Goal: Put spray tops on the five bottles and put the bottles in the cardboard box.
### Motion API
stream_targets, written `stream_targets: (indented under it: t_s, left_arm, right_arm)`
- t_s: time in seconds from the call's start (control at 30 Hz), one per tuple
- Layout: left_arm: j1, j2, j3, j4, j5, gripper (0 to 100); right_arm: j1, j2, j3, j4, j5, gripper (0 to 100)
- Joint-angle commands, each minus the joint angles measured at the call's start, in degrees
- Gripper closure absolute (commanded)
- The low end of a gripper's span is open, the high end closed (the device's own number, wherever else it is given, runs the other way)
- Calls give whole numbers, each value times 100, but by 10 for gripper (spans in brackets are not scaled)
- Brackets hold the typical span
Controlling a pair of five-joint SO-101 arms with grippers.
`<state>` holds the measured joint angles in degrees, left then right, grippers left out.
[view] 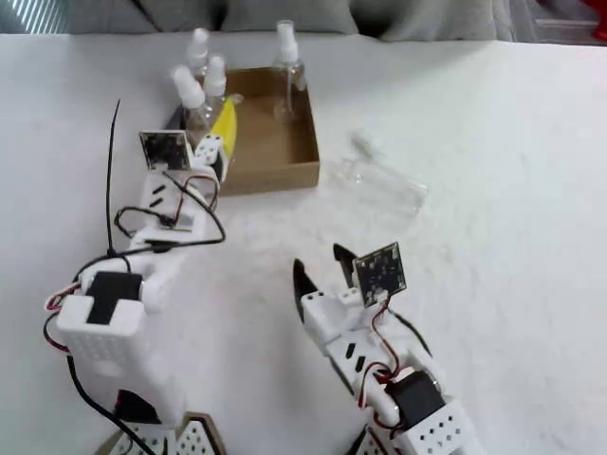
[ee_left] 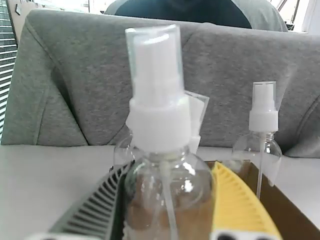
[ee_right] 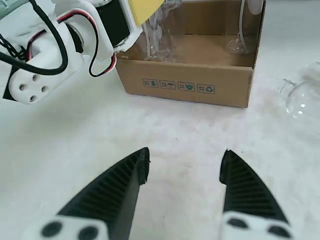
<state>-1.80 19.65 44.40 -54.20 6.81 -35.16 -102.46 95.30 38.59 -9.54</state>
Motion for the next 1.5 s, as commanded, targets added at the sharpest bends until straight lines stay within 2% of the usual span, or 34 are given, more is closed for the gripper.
stream_targets:
  t_s: [0.0,0.23,0.5,0.8,1.17,1.27,1.47]
  left_arm:
    - [-31,-48,-281,-158,-53,876]
    - [-13,-31,-255,-158,-677,876]
    - [13,22,-246,-123,-695,878]
    - [-13,813,-624,-167,-668,876]
    - [-22,840,-607,-167,-695,872]
    - [-31,831,-554,-158,-695,812]
    - [-22,831,-413,-123,-651,594]
  right_arm:
    - [48,-66,-18,4,53,787]
    - [48,-66,-18,4,53,787]
    - [48,-66,-18,4,53,787]
    - [57,-66,-18,4,53,787]
    - [57,-66,-18,4,53,787]
    - [57,-66,-18,4,62,787]
    - [57,-66,-18,4,62,787]
